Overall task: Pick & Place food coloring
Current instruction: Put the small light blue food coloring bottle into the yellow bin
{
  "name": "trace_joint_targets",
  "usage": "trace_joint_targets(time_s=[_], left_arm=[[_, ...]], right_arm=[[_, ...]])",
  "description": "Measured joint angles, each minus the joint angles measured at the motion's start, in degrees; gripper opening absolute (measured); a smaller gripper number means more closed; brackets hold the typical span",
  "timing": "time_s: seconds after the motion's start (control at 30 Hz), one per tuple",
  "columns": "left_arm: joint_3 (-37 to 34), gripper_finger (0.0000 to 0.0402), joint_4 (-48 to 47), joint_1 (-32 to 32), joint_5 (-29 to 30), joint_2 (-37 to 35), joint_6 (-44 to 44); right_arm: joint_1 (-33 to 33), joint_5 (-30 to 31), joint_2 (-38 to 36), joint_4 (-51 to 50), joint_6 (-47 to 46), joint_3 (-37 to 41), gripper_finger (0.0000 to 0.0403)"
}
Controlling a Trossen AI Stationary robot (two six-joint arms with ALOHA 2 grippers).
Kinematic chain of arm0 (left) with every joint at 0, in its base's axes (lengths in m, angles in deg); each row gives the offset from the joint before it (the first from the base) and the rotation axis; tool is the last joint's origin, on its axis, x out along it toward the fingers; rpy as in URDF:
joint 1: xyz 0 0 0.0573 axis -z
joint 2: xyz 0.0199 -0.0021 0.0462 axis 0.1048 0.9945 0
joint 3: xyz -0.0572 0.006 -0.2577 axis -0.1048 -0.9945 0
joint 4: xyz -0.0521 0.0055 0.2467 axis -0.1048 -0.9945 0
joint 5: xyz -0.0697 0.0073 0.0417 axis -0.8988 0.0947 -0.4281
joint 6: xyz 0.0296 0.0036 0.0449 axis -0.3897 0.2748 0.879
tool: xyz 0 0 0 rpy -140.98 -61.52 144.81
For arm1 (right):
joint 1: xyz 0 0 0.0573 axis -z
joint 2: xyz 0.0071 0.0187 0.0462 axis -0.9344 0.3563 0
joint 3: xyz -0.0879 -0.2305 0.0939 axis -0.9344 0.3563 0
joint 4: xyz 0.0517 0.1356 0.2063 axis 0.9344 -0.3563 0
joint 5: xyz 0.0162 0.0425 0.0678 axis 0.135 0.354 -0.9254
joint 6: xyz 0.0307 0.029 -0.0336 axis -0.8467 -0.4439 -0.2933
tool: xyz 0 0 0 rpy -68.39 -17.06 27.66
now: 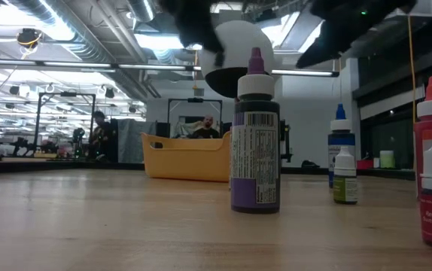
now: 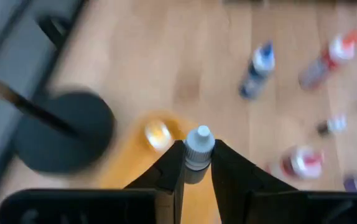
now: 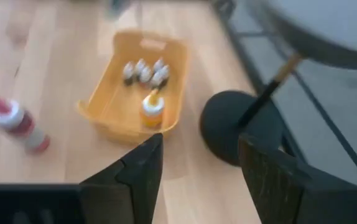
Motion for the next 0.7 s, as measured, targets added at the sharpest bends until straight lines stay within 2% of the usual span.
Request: trace_joint_targets(time_s=[0.07,0.17,0.27,0.47,0.7], left_arm=[[-7.5,0.0059,5.2,1.1,0.3,-2.7,-1.9],[-17.6,0.0059,18.2,1.6,1.1,-6.2,-5.5],[-24.1,0.0059,22.8,1.3,2.5,-6.5,-7.9],[-29.1,0.0059,25.4,0.9,5.2,-3.9,-8.1],[-29.4,0.0059,31.4,0.7,7.1,1.5,-7.6]], right_arm=[[0.7,-0.2,-4.2,2.8,-1.7,3.4,0.0209],[0.9,-0.2,-9.3,7.4,-2.9,7.6,0.0209],[0.9,-0.2,-12.3,9.5,-2.7,9.8,0.0209],[0.9,-0.2,-13.7,10.1,-0.6,10.4,0.0209],[0.9,-0.2,-13.7,10.3,1.8,10.4,0.0209]])
